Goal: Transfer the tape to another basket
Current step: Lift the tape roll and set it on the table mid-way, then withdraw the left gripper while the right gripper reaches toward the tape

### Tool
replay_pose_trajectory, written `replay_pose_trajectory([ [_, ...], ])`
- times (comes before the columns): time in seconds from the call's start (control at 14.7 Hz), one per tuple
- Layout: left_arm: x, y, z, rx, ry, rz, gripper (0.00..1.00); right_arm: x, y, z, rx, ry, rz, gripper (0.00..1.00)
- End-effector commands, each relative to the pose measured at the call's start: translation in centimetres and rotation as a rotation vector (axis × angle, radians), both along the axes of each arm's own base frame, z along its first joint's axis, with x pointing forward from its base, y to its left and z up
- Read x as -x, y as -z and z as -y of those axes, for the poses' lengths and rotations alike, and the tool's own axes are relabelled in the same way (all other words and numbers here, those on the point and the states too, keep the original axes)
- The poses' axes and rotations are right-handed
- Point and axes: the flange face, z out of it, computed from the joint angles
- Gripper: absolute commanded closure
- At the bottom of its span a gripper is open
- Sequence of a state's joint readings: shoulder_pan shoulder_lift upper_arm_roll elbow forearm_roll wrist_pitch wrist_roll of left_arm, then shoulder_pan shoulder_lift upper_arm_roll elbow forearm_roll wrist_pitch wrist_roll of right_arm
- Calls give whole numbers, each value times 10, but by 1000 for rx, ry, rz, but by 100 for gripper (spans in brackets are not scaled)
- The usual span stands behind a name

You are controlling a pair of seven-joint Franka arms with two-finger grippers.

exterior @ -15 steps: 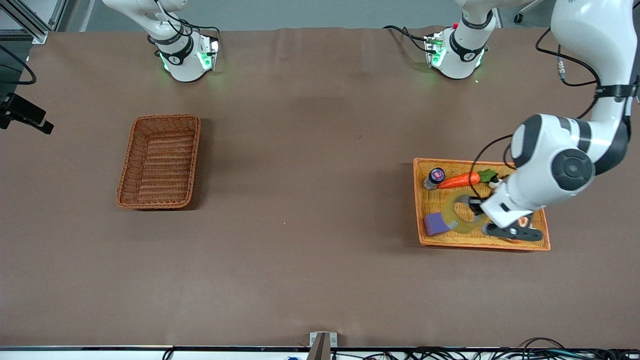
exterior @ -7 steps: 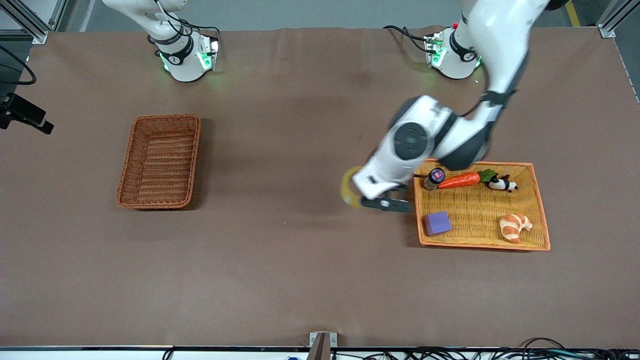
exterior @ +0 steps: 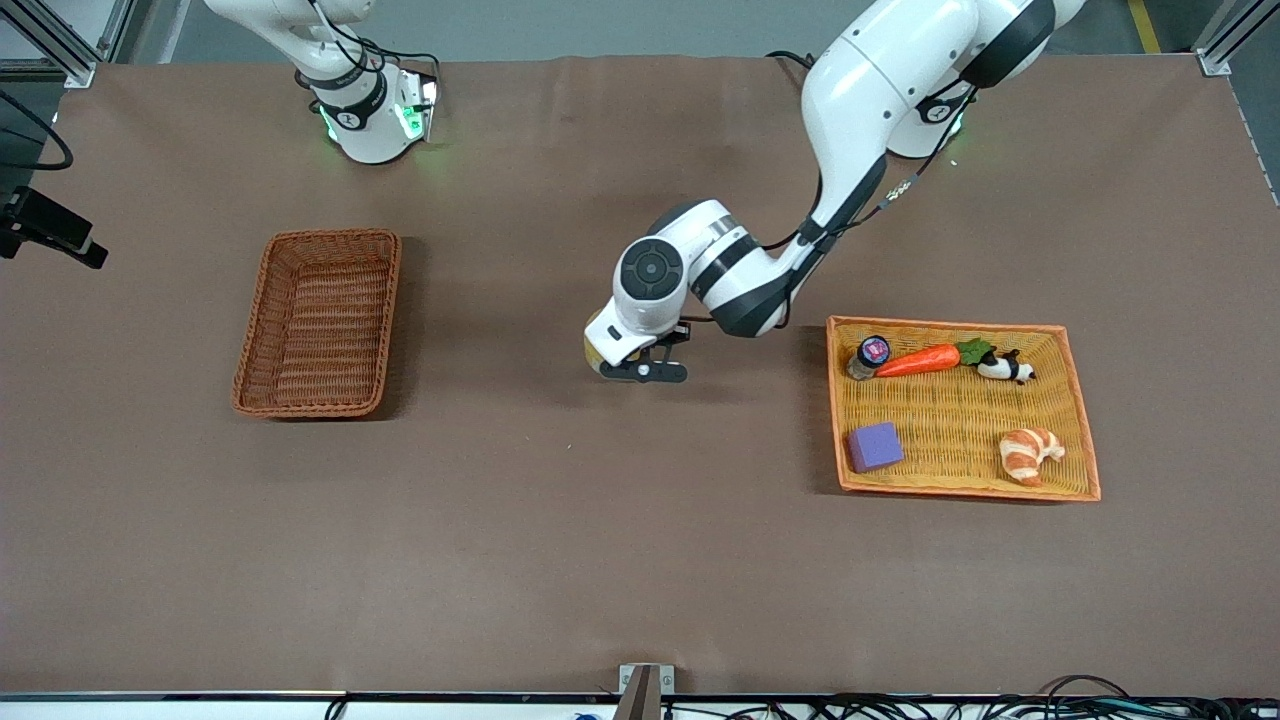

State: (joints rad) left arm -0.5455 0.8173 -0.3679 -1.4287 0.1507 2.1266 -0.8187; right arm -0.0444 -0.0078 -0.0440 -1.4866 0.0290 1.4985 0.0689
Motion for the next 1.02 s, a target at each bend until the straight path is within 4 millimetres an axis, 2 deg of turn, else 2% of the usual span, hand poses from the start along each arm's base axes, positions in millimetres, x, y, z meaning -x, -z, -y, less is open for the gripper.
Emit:
replay_pose_trajectory([
  [0.0,0,3,17,-6,-21,44,81,-1,1,2,-18,-2,5,0],
  [0.07,3,8,27,8,-33,59,80,0,0,3,-18,-1,5,0],
  [0.14,4,11,34,14,-45,73,76,0,0,2,-18,-2,5,0],
  [0.27,-2,7,34,23,-71,99,6,0,1,2,-18,-2,4,0],
  [0.34,-8,2,29,22,-79,102,0,0,0,2,-18,-2,5,0],
  [0.41,-14,-14,24,22,-86,115,0,0,0,3,-18,-1,5,0],
  [0.48,-26,-38,13,16,-99,136,0,0,0,3,-18,-1,5,0],
  [0.61,-75,-111,-55,-44,-165,156,0,0,0,3,-18,-1,5,0],
  [0.68,-91,-152,-89,-61,-160,164,0,0,0,3,-18,-1,5,0],
  [0.75,-101,-194,-120,-68,-154,183,0,0,0,3,-18,-1,5,0],
  [0.82,-113,-226,-155,-74,-160,199,0,0,0,3,-19,-1,6,0],
  [0.88,-125,-260,-199,-84,-170,208,0,0,0,3,-19,-1,6,0],
  [0.95,-128,-283,-231,-100,-163,203,0,-1,0,2,-19,-2,7,0],
])
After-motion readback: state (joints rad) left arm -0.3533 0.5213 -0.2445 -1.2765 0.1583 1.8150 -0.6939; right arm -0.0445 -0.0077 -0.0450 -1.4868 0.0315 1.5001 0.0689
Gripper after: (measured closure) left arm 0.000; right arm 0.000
